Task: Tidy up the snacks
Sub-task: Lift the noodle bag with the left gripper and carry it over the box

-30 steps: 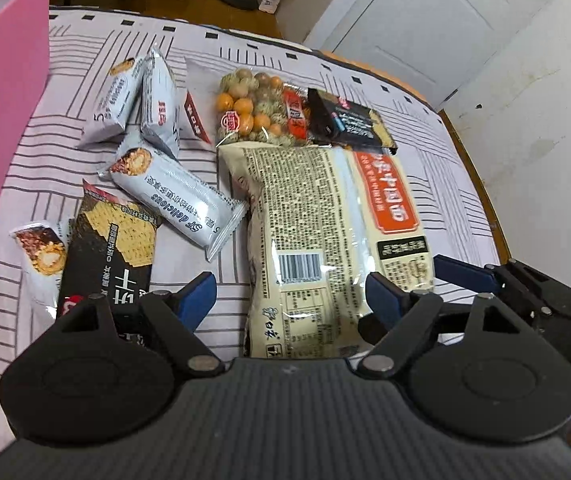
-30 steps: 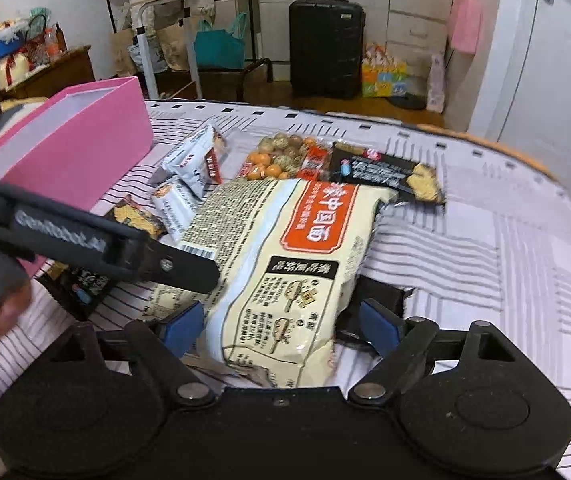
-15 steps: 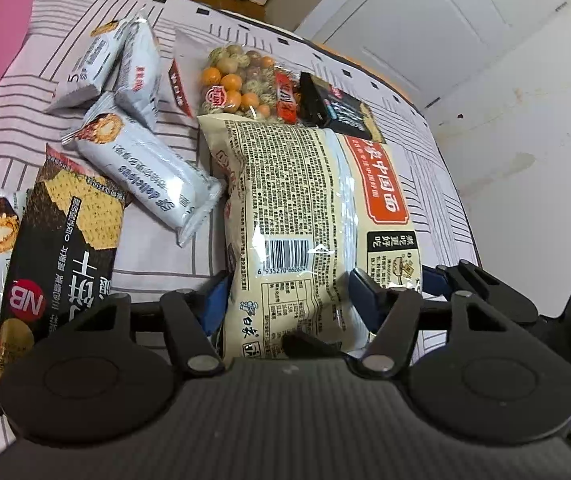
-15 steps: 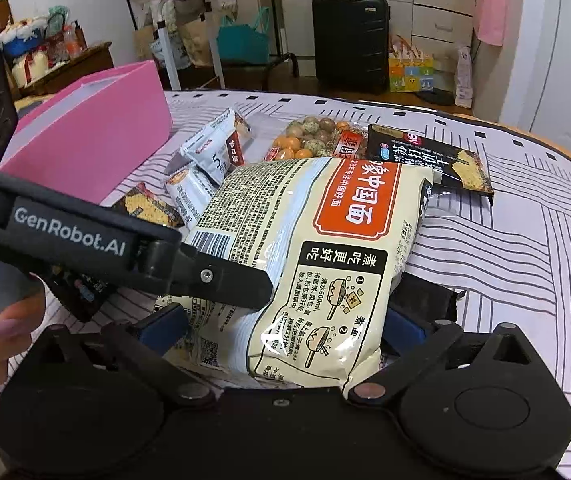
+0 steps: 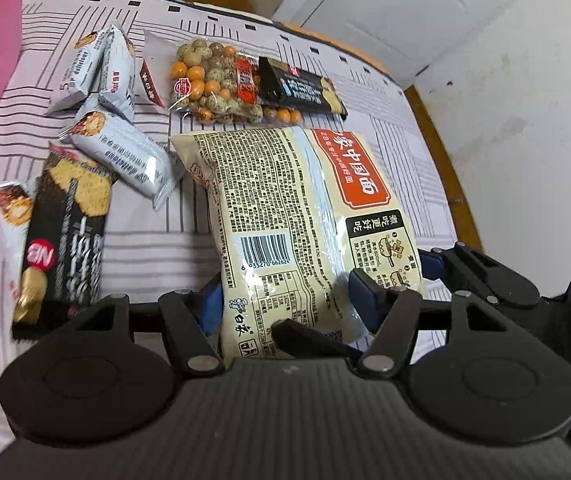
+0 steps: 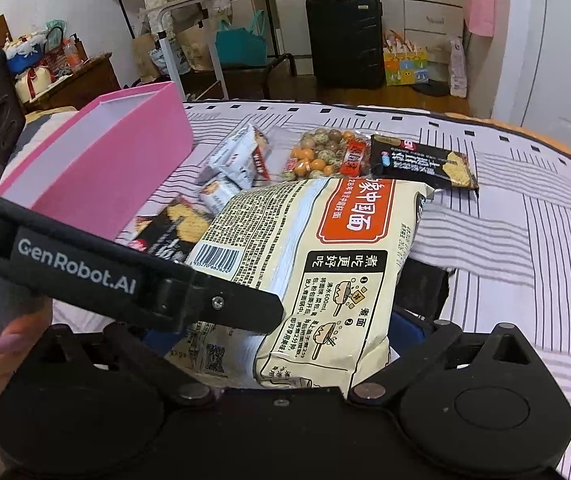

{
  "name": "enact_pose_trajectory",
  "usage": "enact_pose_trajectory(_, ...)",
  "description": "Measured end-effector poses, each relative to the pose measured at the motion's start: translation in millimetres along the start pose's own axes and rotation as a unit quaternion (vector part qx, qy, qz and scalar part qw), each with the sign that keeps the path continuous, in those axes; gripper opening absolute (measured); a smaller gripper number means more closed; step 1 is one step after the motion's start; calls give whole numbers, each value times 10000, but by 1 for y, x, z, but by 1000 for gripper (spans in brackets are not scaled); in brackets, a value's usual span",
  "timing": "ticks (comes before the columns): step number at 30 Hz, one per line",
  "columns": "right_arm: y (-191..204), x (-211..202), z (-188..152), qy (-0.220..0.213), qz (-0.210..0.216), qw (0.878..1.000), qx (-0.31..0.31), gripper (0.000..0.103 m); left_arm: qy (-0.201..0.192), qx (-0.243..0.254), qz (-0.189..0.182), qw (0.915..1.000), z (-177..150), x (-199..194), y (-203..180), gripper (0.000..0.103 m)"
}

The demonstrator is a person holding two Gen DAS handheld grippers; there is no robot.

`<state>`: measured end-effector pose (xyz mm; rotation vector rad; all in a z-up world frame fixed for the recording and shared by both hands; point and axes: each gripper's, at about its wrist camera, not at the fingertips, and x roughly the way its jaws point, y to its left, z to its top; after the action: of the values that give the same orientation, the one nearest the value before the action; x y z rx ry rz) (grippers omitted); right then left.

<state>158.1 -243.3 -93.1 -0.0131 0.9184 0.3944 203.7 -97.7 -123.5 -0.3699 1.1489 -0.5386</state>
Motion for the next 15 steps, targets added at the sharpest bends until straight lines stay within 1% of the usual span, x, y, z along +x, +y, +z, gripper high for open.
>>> enact_pose_trajectory(3, 10, -14, -2, -19, 30, 10000, 41, 103, 60, 6, 91, 9999, -4, -15, -8, 64)
enact_pose_trajectory(9, 29, -41, 2, -119, 78, 9999, 34, 103, -11, 67, 231, 9997, -14, -50, -20, 65)
enact_pose_trajectory(12, 41, -54, 5, -74, 245, 9997, -11, 103, 47, 72, 352, 9993, -19, -72, -25, 66)
enact_pose_trajectory(15, 56, -67, 8, -118, 382, 9991, -155, 103, -11, 66, 492, 9988, -25, -96, -29, 66)
